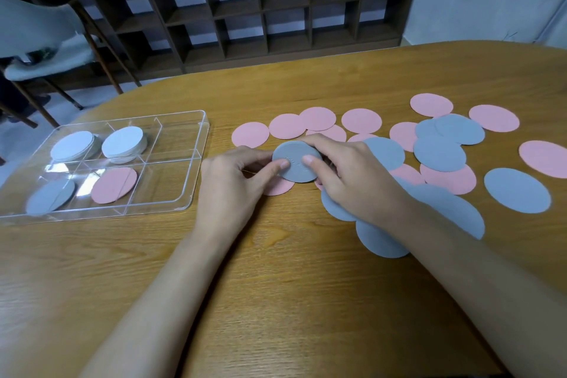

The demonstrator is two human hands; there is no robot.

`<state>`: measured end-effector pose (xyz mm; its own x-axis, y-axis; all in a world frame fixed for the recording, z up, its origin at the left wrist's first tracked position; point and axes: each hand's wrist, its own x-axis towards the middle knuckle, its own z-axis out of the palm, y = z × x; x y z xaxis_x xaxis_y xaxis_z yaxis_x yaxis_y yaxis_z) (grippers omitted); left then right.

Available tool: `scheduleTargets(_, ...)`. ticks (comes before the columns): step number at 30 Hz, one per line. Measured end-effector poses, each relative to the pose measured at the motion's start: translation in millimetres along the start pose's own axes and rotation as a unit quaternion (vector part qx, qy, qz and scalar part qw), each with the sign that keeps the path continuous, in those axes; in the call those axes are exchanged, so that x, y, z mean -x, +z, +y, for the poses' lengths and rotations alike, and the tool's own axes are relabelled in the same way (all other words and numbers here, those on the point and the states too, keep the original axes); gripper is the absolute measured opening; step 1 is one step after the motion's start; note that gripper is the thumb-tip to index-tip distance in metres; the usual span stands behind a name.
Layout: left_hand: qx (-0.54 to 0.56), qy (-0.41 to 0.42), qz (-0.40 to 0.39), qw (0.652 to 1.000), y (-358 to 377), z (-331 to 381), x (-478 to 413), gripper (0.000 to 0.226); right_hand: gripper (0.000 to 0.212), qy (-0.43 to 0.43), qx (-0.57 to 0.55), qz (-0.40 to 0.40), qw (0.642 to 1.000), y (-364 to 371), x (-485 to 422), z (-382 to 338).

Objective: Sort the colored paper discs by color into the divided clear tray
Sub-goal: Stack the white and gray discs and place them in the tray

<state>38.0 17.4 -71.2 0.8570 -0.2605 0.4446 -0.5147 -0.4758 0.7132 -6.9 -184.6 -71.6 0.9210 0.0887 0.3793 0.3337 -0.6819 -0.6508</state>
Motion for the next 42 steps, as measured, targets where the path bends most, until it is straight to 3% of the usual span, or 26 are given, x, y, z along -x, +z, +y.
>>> scheduleTargets(8, -0.036, 0.035, -0.01, 0.999, 7.7, 11.5, 4.5, 0.015, 0.016, 0.016, 0.034, 0.016, 0.999, -18.1, 2.4, 5.2)
scheduleTargets(17, -0.094, 0.098, -0.214, 0.967, 35.8, 23.6, 1.5, 0.058, 0.022, 0.045, 0.079, 0.033, 0.995, -60.7, 14.4, 29.6)
scheduleTargets(24, -0.041, 0.042, -0.264, 0.963, 42.1, 39.5, -32.2, 0.034, 0.021, 0.043, 0.024, 0.107, 0.993, -68.6, 27.4, 39.5)
scheduleTargets(29, 0.157, -0.033, -0.235, 0.959, 46.6, 26.4, -37.0, 0.019, 0.026, 0.043, 0.017, 0.094, 0.995, -70.1, 24.3, 42.9)
scheduleTargets(34, 0.181, -0.021, -0.195, 0.964, 46.4, 22.2, -33.4, 0.019, 0.035, 0.027, 0.024, 0.075, 0.997, -61.8, 19.6, 38.2)
scheduleTargets(42, 0.223, -0.082, -0.08, 0.968, 56.7, 22.2, -27.7, 0.02, 0.037, 0.065, -0.048, 0.071, 0.994, -56.0, 17.8, 35.6)
